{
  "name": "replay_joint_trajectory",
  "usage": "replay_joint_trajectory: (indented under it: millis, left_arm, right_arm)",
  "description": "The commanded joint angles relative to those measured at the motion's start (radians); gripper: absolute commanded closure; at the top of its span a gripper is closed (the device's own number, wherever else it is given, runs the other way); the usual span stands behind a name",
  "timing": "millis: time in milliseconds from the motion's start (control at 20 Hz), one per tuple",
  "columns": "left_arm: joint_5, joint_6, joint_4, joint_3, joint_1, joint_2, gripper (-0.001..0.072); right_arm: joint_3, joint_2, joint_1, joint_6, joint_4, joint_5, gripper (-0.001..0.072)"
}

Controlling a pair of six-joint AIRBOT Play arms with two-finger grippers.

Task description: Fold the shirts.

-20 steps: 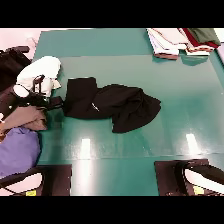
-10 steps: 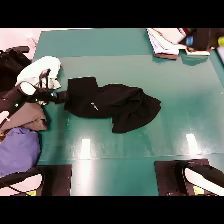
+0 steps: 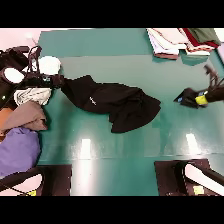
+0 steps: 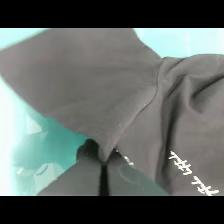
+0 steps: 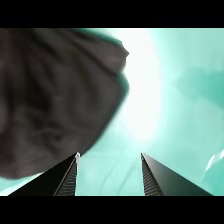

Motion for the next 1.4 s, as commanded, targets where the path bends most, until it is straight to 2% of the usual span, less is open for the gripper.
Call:
replay_joint_trajectory:
  millis: [0,100,400,450,500,550,600,750,950,1150,1350]
  left_arm:
    - [-0.010,0.003,0.001,0.009,-0.001,0.003,0.0687]
    - [-0.010,0.003,0.001,0.009,-0.001,0.003,0.0687]
    - [-0.016,0.003,0.000,0.009,-0.001,0.003,0.0687]
    - [-0.023,0.003,0.000,0.010,-0.001,0.003,0.0687]
    - [-0.029,0.003,0.000,0.010,-0.001,0.003,0.0687]
    - [-0.031,0.003,0.001,0.010,-0.001,0.003,0.0687]
    - [-0.031,0.003,0.004,0.012,-0.001,0.008,0.0687]
    - [-0.031,0.003,0.075,0.097,-0.001,0.086,0.0688]
    - [-0.027,0.003,0.240,0.396,-0.001,0.299,0.0688]
    - [-0.034,0.003,0.249,0.702,-0.001,0.467,0.0688]
    - [-0.037,0.003,0.249,0.852,-0.001,0.554,0.0689]
  right_arm:
    - [-0.120,-0.121,0.019,-0.069,0.081,-0.145,0.0270]
    - [-0.099,-0.193,0.080,-0.085,0.132,-0.194,0.0270]
    - [0.022,-0.337,0.220,-0.083,0.118,-0.244,0.0277]
    - [0.033,-0.351,0.233,-0.084,0.116,-0.248,0.0332]
    - [0.041,-0.362,0.243,-0.084,0.116,-0.250,0.0427]
    - [0.048,-0.367,0.251,-0.088,0.117,-0.257,0.0616]
    - [0.061,-0.364,0.261,-0.108,0.119,-0.256,0.0693]
    - [0.162,-0.251,0.272,-0.177,0.118,-0.234,0.0694]
    - [0.448,0.032,0.217,-0.180,0.117,-0.190,0.0694]
    - [0.739,0.251,0.136,-0.179,0.117,-0.079,0.0694]
    - [0.891,0.380,-0.006,-0.152,0.116,0.024,0.0694]
